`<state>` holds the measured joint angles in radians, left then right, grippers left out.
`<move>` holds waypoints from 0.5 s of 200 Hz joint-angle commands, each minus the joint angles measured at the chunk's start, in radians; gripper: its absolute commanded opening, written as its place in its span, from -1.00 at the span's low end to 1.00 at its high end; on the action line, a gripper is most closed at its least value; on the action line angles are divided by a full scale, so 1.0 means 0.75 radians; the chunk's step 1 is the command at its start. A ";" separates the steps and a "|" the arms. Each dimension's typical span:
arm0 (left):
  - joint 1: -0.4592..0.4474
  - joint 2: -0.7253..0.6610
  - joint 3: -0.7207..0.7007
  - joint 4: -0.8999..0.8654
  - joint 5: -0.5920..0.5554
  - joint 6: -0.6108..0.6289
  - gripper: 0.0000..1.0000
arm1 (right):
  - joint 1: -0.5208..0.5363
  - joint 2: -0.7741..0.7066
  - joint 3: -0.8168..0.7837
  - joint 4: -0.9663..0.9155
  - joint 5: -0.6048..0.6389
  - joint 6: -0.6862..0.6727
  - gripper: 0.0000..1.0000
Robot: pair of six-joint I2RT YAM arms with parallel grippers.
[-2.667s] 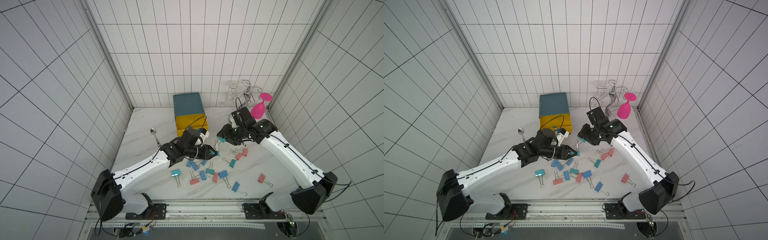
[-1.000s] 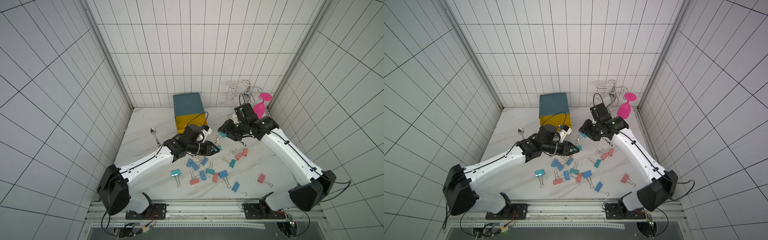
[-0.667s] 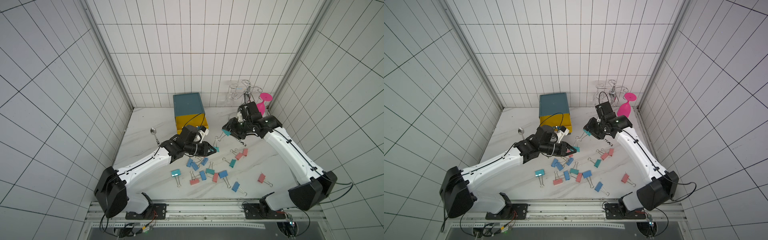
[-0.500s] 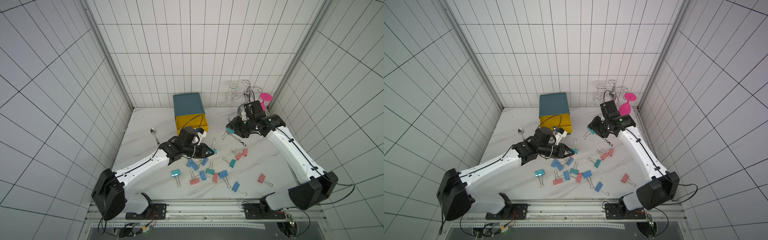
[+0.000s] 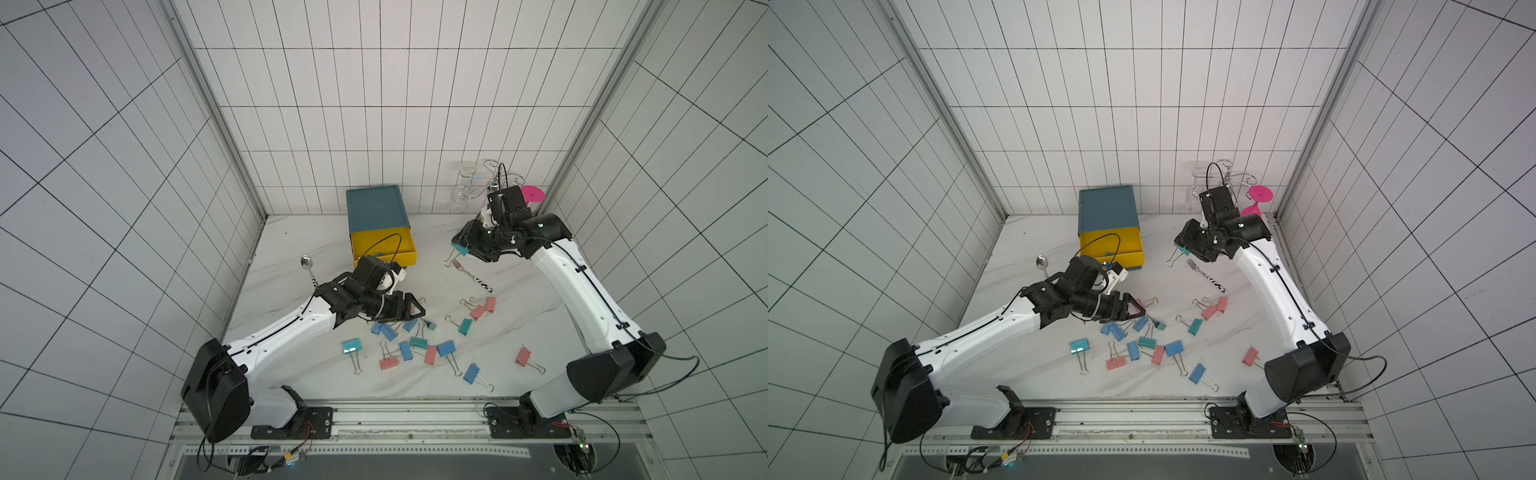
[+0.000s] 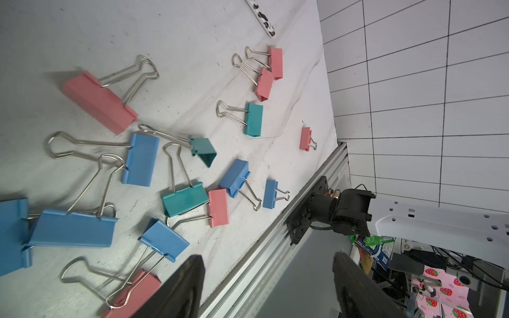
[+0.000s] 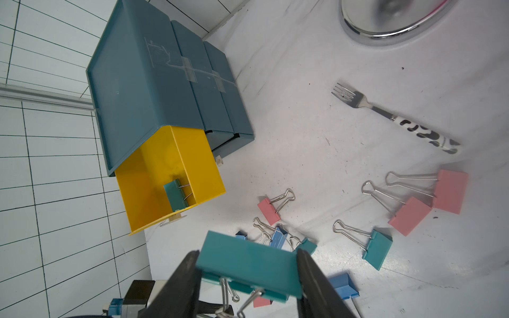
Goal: Put the binder clips in the drawer according to color
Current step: Place the binder clip at the center of the board, then place the binder clip in the drawer.
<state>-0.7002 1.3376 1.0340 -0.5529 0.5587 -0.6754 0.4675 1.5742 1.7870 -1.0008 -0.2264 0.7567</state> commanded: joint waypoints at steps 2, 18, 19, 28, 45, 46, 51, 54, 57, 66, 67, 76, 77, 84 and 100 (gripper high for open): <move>0.044 -0.133 0.032 -0.099 -0.078 0.044 0.53 | 0.060 0.096 0.139 -0.060 0.030 -0.051 -0.53; 0.082 -0.213 0.029 -0.161 -0.121 0.050 0.52 | 0.108 0.177 0.247 -0.064 0.023 -0.048 -0.52; 0.084 -0.219 0.029 -0.165 -0.124 0.051 0.52 | 0.111 0.184 0.256 -0.065 0.021 -0.048 -0.52; 0.107 -0.262 0.025 -0.202 -0.163 0.053 0.52 | 0.138 0.235 0.322 -0.067 0.016 -0.046 -0.51; 0.152 -0.350 0.014 -0.271 -0.251 0.054 0.51 | 0.182 0.339 0.459 -0.069 0.004 -0.046 -0.51; 0.155 -0.356 0.013 -0.275 -0.256 0.054 0.51 | 0.184 0.344 0.467 -0.069 0.004 -0.046 -0.50; 0.170 -0.382 0.008 -0.295 -0.282 0.052 0.52 | 0.195 0.380 0.512 -0.070 -0.001 -0.045 -0.50; 0.181 -0.396 0.008 -0.309 -0.298 0.052 0.52 | 0.201 0.397 0.536 -0.069 -0.004 -0.042 -0.50; 0.192 -0.408 0.008 -0.324 -0.311 0.050 0.51 | 0.207 0.419 0.561 -0.069 -0.007 -0.042 -0.50; 0.239 -0.442 0.006 -0.371 -0.332 0.044 0.51 | 0.222 0.480 0.639 -0.069 -0.019 -0.036 -0.49; 0.245 -0.445 0.006 -0.376 -0.333 0.045 0.51 | 0.224 0.488 0.650 -0.070 -0.019 -0.036 -0.48; 0.293 -0.472 0.004 -0.416 -0.337 0.043 0.50 | 0.238 0.551 0.727 -0.071 -0.026 -0.030 -0.48; 0.297 -0.474 0.004 -0.420 -0.338 0.041 0.50 | 0.240 0.556 0.735 -0.071 -0.027 -0.030 -0.48; 0.331 -0.496 0.000 -0.442 -0.343 0.039 0.49 | 0.249 0.602 0.795 -0.075 -0.036 -0.025 -0.47; 0.390 -0.540 -0.011 -0.483 -0.367 0.035 0.49 | 0.263 0.687 0.902 -0.081 -0.054 -0.008 -0.45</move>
<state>-0.4606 0.9726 1.0336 -0.8230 0.3450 -0.6544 0.6468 2.0129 2.3512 -1.0405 -0.2440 0.7380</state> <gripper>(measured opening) 0.747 0.524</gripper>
